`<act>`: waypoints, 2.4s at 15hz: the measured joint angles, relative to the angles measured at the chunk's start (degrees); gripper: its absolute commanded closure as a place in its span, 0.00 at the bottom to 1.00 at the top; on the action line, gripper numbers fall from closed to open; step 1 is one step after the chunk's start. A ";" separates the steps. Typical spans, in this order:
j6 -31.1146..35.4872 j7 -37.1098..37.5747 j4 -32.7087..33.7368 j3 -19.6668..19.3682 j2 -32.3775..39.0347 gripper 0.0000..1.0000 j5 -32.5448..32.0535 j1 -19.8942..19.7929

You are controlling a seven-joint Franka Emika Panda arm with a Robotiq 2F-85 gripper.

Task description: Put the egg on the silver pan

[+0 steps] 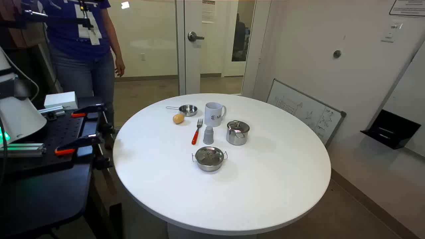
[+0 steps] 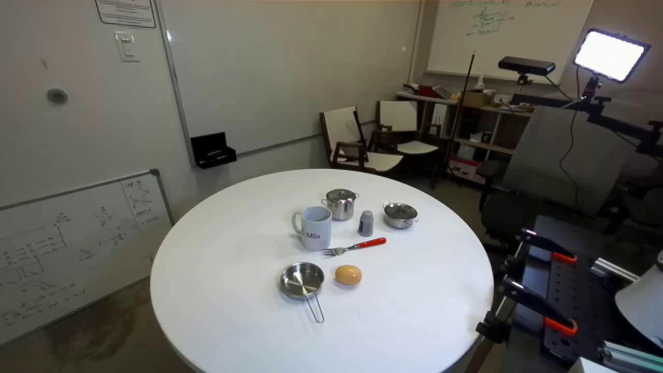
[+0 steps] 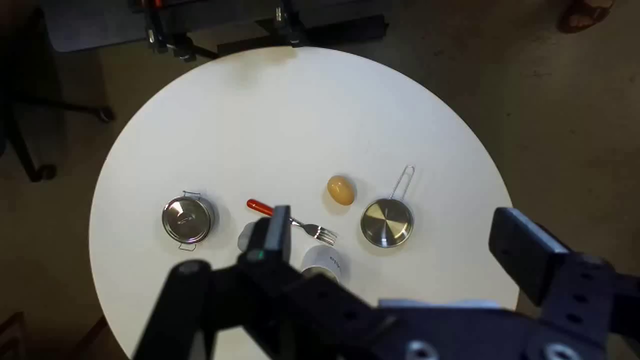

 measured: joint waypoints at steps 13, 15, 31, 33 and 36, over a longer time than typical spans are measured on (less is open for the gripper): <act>20.87 -24.54 -9.06 -3.40 8.31 0.00 1.57 4.89; 24.88 -31.02 -11.25 -4.19 10.78 0.00 3.39 5.32; 27.85 -49.51 -14.77 -6.54 19.20 0.00 11.68 5.39; 31.72 -51.25 -15.56 -6.70 21.89 0.00 10.81 5.32; 38.72 -52.09 -16.83 -7.28 27.03 0.00 9.79 4.95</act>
